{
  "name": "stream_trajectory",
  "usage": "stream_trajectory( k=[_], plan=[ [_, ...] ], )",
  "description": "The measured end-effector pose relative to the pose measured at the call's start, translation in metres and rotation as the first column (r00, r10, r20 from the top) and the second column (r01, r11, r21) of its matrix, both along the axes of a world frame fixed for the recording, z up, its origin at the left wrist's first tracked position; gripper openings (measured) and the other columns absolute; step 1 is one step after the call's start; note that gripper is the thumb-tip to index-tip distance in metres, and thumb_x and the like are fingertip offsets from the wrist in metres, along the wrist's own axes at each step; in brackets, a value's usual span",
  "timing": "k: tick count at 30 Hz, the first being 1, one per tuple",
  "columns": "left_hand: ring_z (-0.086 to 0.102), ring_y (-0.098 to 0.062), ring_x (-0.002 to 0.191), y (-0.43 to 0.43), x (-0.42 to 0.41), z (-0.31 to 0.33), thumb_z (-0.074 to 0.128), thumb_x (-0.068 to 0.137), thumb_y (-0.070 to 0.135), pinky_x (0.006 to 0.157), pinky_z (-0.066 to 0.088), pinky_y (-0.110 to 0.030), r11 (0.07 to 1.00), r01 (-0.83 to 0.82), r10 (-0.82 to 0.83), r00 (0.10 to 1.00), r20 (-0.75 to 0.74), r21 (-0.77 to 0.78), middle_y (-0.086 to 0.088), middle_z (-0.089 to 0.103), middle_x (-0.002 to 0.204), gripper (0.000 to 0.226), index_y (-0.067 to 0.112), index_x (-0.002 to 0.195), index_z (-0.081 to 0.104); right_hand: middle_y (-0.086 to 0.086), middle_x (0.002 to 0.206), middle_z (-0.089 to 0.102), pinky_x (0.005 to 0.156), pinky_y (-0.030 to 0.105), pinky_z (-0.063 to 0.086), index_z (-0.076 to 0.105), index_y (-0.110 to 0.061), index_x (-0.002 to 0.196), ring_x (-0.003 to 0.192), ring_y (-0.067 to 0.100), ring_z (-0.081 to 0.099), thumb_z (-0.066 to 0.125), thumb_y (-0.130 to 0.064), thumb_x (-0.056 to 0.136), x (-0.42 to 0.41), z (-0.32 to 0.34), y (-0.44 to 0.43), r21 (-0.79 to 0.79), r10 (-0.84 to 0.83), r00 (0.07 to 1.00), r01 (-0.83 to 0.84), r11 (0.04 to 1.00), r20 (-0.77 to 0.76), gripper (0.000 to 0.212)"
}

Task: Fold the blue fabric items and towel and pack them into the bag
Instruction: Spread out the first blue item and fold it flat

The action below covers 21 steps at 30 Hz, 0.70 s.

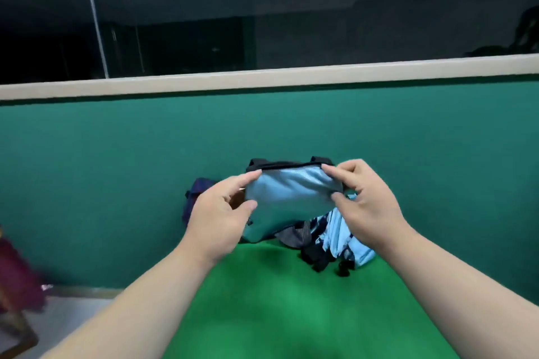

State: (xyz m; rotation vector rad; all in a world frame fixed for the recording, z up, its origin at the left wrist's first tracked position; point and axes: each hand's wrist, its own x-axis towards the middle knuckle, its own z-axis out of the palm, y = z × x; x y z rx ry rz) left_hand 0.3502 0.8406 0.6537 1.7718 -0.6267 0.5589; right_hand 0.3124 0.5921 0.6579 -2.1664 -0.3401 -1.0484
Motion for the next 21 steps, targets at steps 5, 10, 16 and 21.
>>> stream_trajectory(
  k=[5, 10, 16, 21],
  plan=[
    [0.042, -0.001, 0.052, -0.006, -0.038, -0.169, 0.070, 0.082, -0.003, 0.058, 0.038, -0.015, 0.985, -0.023, 0.087, 0.925, -0.369, 0.173, 0.019, 0.053, 0.060, 0.063, 0.054, 0.109, 0.063, -0.014, 0.104, 0.053, 0.087, -0.001, 0.029, 0.067, -0.016, 0.128, 0.102, -0.008, 0.048, 0.067, 0.009, 0.081, -0.040, -0.184, -0.003, 0.015, -0.022, 0.916, 0.030, 0.999, -0.401, 0.053],
    [0.029, -0.008, 0.053, -0.014, -0.062, -0.250, 0.070, 0.086, 0.003, 0.054, 0.028, -0.023, 0.990, 0.014, 0.067, 0.827, -0.558, 0.139, 0.008, 0.037, 0.060, 0.049, 0.047, 0.105, 0.066, -0.008, 0.098, 0.056, 0.076, 0.007, 0.037, 0.069, -0.019, 0.125, 0.086, 0.002, 0.053, 0.073, -0.007, 0.086, -0.065, -0.260, -0.002, 0.137, 0.015, 0.811, 0.081, 0.987, -0.586, 0.041],
    [0.027, -0.009, 0.045, -0.019, -0.042, -0.264, 0.065, 0.091, 0.010, 0.043, 0.024, -0.017, 0.971, -0.069, 0.186, 0.819, -0.543, 0.228, 0.010, 0.028, 0.047, 0.038, 0.039, 0.116, 0.064, -0.011, 0.100, 0.053, 0.069, 0.007, 0.039, 0.064, -0.025, 0.130, 0.079, 0.006, 0.050, 0.067, -0.006, 0.090, -0.037, -0.260, 0.000, 0.079, -0.006, 0.778, 0.072, 0.994, -0.629, 0.044],
    [0.051, 0.003, 0.063, -0.014, -0.044, -0.280, 0.060, 0.090, 0.016, 0.057, 0.036, -0.010, 0.869, -0.054, 0.295, 0.854, -0.429, 0.491, 0.016, 0.050, 0.075, 0.041, 0.033, 0.127, 0.063, -0.021, 0.107, 0.045, 0.068, 0.011, 0.043, 0.062, -0.019, 0.135, 0.090, 0.004, 0.052, 0.058, -0.002, 0.089, -0.028, -0.284, 0.006, -0.017, 0.010, 0.715, -0.031, 0.999, -0.699, 0.049]
  ],
)
